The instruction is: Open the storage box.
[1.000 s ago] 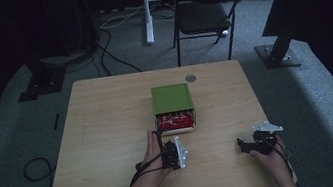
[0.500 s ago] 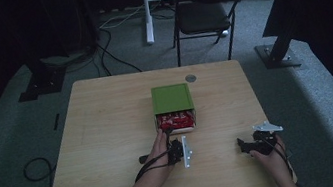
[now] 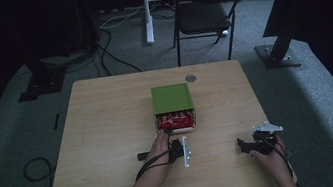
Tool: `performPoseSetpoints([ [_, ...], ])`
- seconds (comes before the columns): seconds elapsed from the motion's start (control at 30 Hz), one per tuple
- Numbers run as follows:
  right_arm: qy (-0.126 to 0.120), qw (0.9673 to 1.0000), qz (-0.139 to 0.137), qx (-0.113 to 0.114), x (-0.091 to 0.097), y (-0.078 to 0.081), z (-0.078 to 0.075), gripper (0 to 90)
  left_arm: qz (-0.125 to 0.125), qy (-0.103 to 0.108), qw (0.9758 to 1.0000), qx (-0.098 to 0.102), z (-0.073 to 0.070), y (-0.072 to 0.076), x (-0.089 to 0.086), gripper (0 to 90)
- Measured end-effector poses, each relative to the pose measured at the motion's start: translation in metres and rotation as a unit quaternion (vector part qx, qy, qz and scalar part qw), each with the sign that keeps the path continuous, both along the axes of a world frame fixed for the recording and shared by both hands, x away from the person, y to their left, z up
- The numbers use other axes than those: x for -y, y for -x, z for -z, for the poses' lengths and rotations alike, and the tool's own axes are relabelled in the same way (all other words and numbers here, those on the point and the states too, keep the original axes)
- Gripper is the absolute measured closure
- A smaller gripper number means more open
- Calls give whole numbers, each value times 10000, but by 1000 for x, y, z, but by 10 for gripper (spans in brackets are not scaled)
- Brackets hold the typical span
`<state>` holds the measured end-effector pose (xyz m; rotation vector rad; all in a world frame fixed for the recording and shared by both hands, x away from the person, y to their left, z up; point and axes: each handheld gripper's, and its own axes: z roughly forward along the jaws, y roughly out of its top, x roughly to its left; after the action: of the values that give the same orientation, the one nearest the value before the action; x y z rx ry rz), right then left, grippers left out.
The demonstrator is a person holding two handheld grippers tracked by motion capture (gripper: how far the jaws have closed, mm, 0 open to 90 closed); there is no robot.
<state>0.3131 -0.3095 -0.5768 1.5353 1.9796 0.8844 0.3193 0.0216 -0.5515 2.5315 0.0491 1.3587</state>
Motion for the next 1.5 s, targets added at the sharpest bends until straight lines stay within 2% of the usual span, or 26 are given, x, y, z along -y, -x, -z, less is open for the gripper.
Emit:
performPoseSetpoints([
  [0.1, 1, 10000, 0, 1, 0, 0, 0, 107, -57, -49, 9999, 102, 3, -3, 1, 433],
  [0.23, 1, 10000, 1, 1, 0, 0, 0, 107, -67, -225, 9993, 306, 7, -6, 2, 487],
  [0.3, 2, 10000, 0, 2, 0, 0, 0, 107, -80, -222, 9989, 398, 8, -7, 3, 524],
  [0.43, -1, 10000, 4, 0, 0, 0, 0, 107, -103, -154, 9990, 412, 9, -10, 2, 561],
  [0.57, 1, 10000, 2, 0, 0, 0, 0, 107, -197, -193, 9980, 575, 8, -11, 3, 659],
  [0.6, 0, 10000, 2, -1, 0, 0, 0, 107, -207, -180, 9980, 566, 7, -12, 3, 696],
  [0.7, 1, 10000, 3, 1, 0, 0, 0, 107, -199, -258, 9979, 562, 7, -11, 4, 701],
  [0.9, 1, 10000, 2, -1, 0, 0, 0, 107, -205, -277, 9982, 481, 4, -11, 4, 708],
  [1.33, 1, 10000, 3, -1, 0, 0, 0, 107, -141, -295, 9988, 360, 2, -1, 4, 711],
  [1.5, -2, 10000, 4, 1, 0, 0, 0, 107, -95, -336, 9989, 298, 0, 7, 5, 714],
])
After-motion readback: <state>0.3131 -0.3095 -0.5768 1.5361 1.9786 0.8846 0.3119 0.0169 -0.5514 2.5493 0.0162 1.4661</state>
